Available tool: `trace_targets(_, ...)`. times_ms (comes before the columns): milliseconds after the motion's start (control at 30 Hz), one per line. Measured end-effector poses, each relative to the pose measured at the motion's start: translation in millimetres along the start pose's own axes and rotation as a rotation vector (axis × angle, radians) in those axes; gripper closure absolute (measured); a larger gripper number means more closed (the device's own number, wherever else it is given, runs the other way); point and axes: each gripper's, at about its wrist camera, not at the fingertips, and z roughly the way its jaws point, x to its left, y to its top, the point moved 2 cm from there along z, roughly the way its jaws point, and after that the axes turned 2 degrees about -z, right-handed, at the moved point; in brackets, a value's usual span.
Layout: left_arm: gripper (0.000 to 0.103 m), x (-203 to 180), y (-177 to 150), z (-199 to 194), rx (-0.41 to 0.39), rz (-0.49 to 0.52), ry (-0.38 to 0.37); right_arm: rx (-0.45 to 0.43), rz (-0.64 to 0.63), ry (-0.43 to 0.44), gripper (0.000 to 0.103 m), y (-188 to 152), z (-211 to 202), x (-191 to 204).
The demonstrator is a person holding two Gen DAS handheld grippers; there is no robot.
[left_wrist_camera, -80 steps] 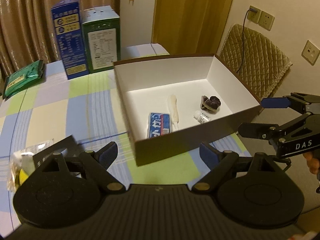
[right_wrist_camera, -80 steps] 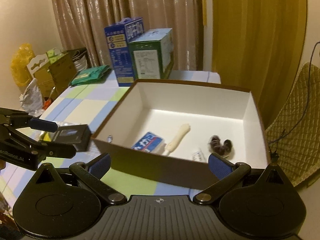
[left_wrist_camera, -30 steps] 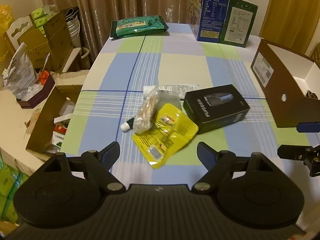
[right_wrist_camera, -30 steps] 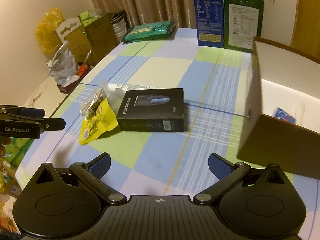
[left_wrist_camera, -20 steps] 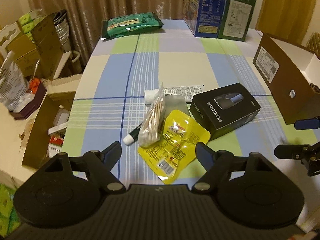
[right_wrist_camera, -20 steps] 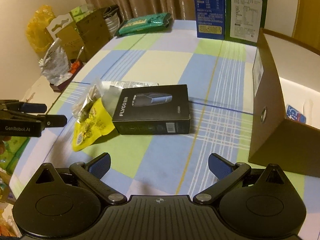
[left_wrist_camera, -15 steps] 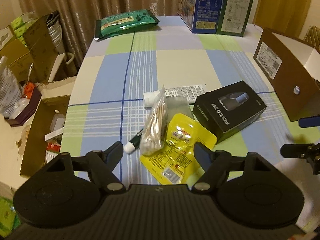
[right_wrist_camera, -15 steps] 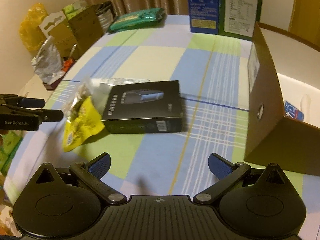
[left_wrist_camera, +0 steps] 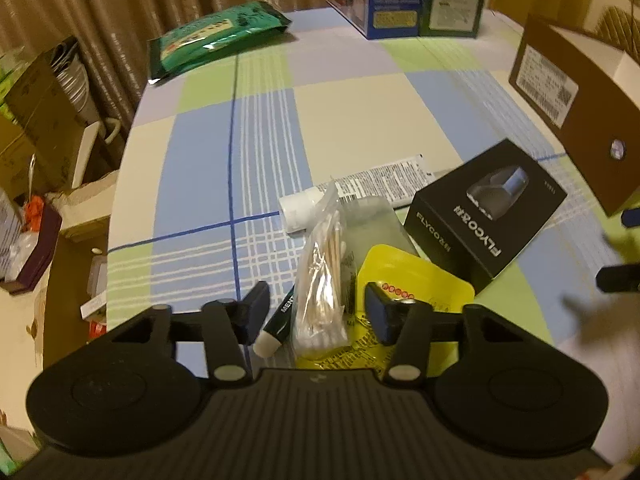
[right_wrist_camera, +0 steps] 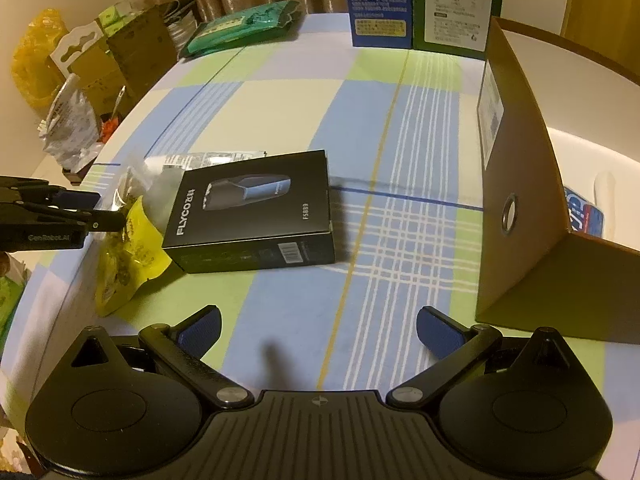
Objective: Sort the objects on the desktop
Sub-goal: 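Grasp the cotton swab bag with the left tool while the right tool grasps the yellow snack packet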
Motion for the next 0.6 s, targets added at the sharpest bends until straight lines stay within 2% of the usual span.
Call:
trace_targets(67,0.064,0.6,0.5,2.3,-0.01,0.014,-0.008,0.006,-0.001,-0.004,0.002,-0.1,0.7,-0.9)
trace_targets(200,0.082,4.0,-1.7,8.8,-0.001,0.016,-0.038,0.014,-0.011,-0.009,0.002,-1.2,1.4,-1.3)
trace_targets(333,0.086,-0.7,-4.9,9.9,-0.009,0.051,-0.018,0.013,-0.03,-0.008,0.002,0.4,0.1,0.6)
trace_targets(600,0.087,9.9,-6.5,-16.1,-0.057,-0.009,-0.013,0.0,-0.074,0.022,0.002,2.3,-0.8,9.5)
